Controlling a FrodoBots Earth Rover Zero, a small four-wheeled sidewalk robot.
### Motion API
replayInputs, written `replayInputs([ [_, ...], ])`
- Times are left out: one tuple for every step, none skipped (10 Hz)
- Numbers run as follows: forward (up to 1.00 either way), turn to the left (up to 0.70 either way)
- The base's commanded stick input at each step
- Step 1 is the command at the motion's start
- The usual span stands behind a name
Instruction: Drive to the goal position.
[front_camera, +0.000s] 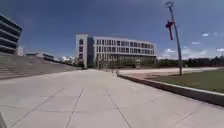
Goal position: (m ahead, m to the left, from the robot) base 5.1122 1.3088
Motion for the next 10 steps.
replayInputs([
  [0.20, 0.00],
  [0.19, 0.00],
  [0.19, 0.01],
  [0.20, 0.02],
  [0.19, 0.00],
  [0.19, 0.00],
  [0.19, 0.00],
  [0.19, 0.00],
  [0.19, 0.00],
  [0.19, 0.02],
])
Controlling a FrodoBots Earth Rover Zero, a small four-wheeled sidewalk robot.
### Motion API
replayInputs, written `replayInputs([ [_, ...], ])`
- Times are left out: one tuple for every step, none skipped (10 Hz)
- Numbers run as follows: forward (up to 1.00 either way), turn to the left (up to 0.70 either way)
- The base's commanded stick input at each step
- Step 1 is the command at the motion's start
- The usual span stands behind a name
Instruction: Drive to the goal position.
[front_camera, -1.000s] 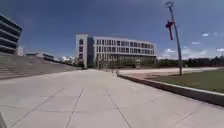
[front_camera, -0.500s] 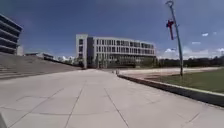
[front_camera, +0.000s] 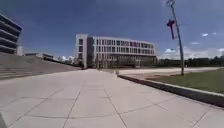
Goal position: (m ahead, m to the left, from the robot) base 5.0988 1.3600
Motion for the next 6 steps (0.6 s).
replayInputs([
  [0.18, 0.02],
  [0.18, 0.02],
  [0.18, 0.01],
  [0.18, 0.00],
  [0.18, 0.00],
  [0.18, 0.02],
])
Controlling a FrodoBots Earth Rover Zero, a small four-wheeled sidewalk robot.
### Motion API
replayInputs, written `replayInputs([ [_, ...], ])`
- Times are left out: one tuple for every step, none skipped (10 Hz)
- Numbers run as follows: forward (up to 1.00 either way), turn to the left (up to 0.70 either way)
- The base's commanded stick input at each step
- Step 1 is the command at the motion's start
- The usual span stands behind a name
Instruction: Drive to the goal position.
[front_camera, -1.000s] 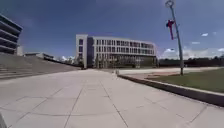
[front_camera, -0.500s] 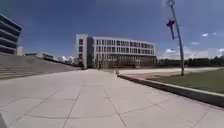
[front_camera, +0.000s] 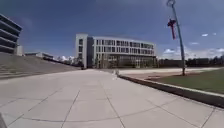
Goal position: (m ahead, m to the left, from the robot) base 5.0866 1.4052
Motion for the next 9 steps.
replayInputs([
  [0.18, 0.01],
  [0.18, 0.00],
  [0.18, 0.00],
  [0.17, 0.00],
  [0.17, 0.02],
  [0.17, 0.01],
  [0.17, 0.01],
  [0.17, 0.01],
  [0.17, 0.00],
])
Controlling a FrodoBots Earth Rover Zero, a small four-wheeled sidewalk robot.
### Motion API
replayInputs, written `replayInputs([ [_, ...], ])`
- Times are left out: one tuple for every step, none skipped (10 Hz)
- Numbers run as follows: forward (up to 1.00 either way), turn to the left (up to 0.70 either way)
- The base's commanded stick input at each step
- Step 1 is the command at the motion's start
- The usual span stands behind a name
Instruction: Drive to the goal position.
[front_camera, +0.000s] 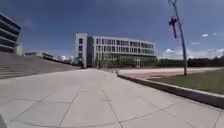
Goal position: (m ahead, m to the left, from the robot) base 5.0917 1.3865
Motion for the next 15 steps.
replayInputs([
  [0.17, 0.02],
  [0.17, 0.02],
  [0.17, 0.02],
  [0.17, 0.00],
  [0.17, 0.01],
  [0.17, 0.01],
  [0.17, 0.00],
  [0.17, 0.00],
  [0.17, 0.01],
  [0.17, 0.02],
  [0.17, 0.00],
  [0.17, 0.02],
  [0.17, 0.02],
  [0.17, 0.02],
  [0.17, 0.00],
])
